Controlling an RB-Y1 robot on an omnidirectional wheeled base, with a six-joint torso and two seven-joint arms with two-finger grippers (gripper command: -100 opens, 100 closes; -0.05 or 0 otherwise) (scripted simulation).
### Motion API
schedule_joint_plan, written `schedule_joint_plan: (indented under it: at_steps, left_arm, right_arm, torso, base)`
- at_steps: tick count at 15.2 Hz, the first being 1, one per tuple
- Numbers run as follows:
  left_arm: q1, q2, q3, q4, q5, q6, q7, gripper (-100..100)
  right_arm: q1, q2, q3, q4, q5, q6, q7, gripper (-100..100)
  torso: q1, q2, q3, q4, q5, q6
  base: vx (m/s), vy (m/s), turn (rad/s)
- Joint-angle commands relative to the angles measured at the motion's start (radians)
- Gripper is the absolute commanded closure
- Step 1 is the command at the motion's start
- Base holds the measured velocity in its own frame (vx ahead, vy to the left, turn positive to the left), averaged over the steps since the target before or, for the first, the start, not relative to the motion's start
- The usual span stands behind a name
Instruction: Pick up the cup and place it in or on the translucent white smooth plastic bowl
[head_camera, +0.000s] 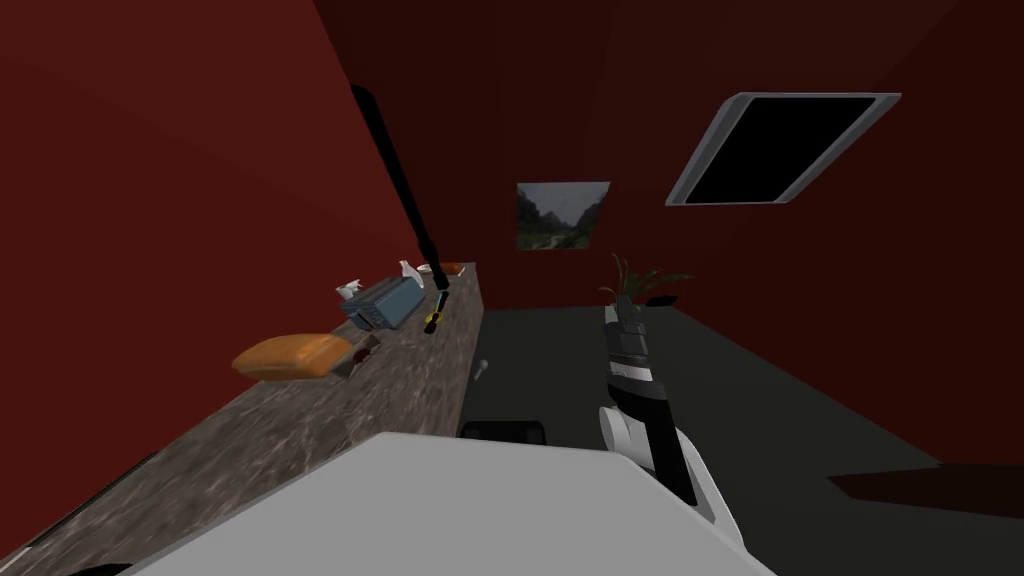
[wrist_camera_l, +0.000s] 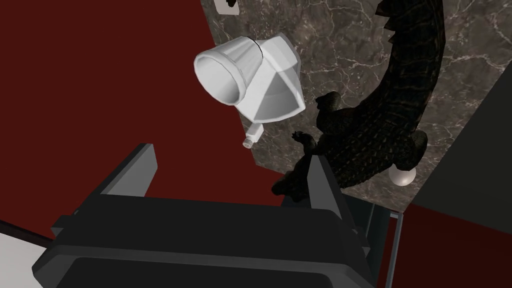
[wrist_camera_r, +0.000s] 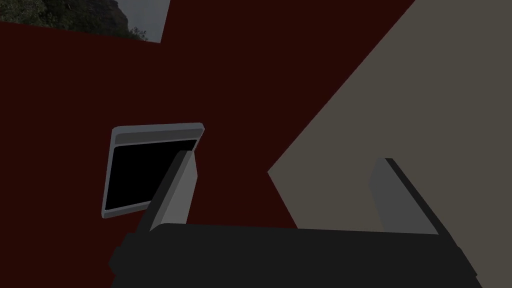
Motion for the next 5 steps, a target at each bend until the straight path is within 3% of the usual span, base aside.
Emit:
schedule_joint_plan:
  at_steps: [1, 5]
  left_arm:
    - [0.0, 0.0, 0.0, 0.0, 0.0, 0.0, 0.0, -100]
    - [0.0, 0.0, 0.0, 0.0, 0.0, 0.0, 0.0, -100]
  right_arm:
    - [0.0, 0.0, 0.0, 0.0, 0.0, 0.0, 0.0, 0]
    - [0.0, 0.0, 0.0, 0.0, 0.0, 0.0, 0.0, 0]
  torso:
    - [0.0, 0.0, 0.0, 0.0, 0.0, 0.0]
    - [0.001, 0.002, 0.001, 0.001, 0.0, 0.0]
  base:
    - [0.007, -0.004, 0.0]
    - [0.0, 0.0, 0.0]
